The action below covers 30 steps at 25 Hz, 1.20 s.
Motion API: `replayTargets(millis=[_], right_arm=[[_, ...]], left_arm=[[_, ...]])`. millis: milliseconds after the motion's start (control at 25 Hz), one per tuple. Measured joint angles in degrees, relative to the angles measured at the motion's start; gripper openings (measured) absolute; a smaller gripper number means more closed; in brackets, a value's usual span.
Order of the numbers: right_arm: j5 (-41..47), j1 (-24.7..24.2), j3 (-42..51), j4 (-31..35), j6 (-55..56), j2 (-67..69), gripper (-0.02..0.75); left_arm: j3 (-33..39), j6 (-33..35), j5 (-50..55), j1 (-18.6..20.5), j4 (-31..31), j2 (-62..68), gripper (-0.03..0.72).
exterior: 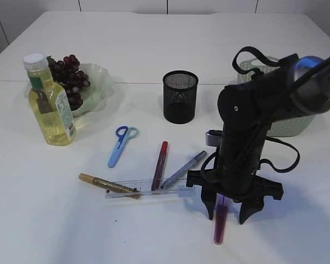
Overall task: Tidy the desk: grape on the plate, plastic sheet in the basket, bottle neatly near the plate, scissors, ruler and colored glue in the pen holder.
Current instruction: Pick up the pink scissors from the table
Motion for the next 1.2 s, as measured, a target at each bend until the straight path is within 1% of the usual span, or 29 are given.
replayTargets(millis=[1200], right_arm=[[0.8, 0.0, 0.0, -0.3, 0.0, 0.0, 0.470]], left_arm=[[0.0, 0.0, 0.0, 0.0, 0.0, 0.0, 0.415]])
